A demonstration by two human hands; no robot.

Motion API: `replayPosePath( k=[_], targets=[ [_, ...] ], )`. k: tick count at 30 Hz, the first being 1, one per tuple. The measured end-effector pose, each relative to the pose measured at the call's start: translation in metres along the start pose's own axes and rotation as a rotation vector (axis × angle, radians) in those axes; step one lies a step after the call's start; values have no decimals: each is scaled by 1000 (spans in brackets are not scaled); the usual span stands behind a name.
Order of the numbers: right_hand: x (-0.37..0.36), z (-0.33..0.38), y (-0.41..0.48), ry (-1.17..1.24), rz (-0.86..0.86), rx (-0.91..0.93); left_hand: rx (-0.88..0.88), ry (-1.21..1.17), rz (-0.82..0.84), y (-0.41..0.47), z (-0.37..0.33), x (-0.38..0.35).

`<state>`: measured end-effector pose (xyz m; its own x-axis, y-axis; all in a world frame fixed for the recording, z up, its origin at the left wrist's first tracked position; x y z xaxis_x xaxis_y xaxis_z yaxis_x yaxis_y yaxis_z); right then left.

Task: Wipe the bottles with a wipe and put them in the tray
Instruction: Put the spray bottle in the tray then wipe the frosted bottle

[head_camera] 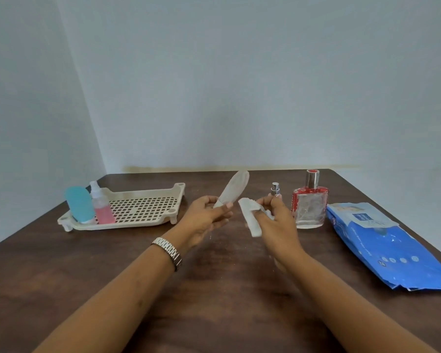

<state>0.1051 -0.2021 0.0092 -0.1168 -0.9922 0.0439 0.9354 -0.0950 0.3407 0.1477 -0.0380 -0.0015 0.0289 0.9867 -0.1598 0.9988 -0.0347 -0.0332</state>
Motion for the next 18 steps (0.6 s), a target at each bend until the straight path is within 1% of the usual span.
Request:
replayPosePath(
  k=[2, 5, 7, 10, 14, 18],
  targets=[
    [-12, 2, 7, 41, 14, -38, -16, -75, 34, -4, 1, -1],
    [-20, 11, 17, 45, 18, 8, -62, -134, 60, -6, 0, -2],
    [-22, 7, 21, 23, 27, 30, -88, -116, 76, -5, 2, -3],
    [-24, -6, 21, 15, 64, 30, -107, -91, 141, -4, 5, -6],
    [-28, -13, 20, -21, 124, 51, -87, -86, 225, -7, 4, -9],
    [-19, -14, 18, -22, 46, 41, -54, -115, 263, -11, 5, -10]
  ],
)
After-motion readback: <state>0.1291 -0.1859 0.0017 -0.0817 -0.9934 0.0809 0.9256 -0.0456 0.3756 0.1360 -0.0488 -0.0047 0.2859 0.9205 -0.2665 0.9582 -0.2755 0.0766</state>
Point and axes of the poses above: each hand's wrist, its own y-axis towards the middle knuckle, its own x-axis out of the back of the hand, z = x × y, the point moved 4 cm from there along y, towards the middle knuckle
